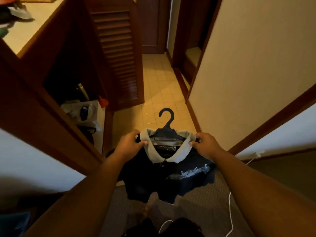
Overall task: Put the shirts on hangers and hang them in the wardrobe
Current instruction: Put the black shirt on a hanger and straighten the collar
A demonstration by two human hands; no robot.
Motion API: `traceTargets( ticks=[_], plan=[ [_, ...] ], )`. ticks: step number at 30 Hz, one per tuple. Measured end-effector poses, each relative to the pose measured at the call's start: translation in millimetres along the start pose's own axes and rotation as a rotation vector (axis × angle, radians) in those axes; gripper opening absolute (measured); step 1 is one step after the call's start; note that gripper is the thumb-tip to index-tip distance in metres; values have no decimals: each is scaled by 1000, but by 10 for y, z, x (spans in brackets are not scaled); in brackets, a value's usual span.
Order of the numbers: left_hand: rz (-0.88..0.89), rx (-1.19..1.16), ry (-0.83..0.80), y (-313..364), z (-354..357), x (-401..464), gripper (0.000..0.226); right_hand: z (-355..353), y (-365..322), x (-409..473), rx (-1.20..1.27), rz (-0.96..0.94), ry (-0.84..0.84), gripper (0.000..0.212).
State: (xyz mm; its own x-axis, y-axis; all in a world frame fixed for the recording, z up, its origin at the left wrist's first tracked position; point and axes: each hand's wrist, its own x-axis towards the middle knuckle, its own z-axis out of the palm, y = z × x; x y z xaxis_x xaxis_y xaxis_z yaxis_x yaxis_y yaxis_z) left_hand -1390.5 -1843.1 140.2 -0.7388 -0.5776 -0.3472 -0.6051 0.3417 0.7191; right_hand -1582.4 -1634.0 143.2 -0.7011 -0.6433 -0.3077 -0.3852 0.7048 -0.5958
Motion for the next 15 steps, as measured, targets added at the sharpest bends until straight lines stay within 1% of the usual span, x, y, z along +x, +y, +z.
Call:
traceTargets(
  ticks=[1, 3, 4, 6, 10, 15],
  plan=[
    [5, 15, 2, 105, -59, 217, 34, -77, -26, 208, -4, 6, 21, 13],
    [20, 48, 3, 280, -158, 635, 37, -202, -44, 594, 16, 32, 54, 18],
    [30, 57, 6, 392, -206, 974, 38, -316, -48, 889, 33, 46, 68, 19],
    [20, 69, 9, 480, -295, 1290, 38, -392, -93, 1213, 40, 41, 56, 18],
    [-4, 79, 40, 716, -378, 2209, 39, -649, -66, 2228, 46, 25, 45, 17],
    [-65, 86, 69, 1195, -471, 3293, 39, -1167, -80, 3448, 37, 15, -24, 18]
  ],
)
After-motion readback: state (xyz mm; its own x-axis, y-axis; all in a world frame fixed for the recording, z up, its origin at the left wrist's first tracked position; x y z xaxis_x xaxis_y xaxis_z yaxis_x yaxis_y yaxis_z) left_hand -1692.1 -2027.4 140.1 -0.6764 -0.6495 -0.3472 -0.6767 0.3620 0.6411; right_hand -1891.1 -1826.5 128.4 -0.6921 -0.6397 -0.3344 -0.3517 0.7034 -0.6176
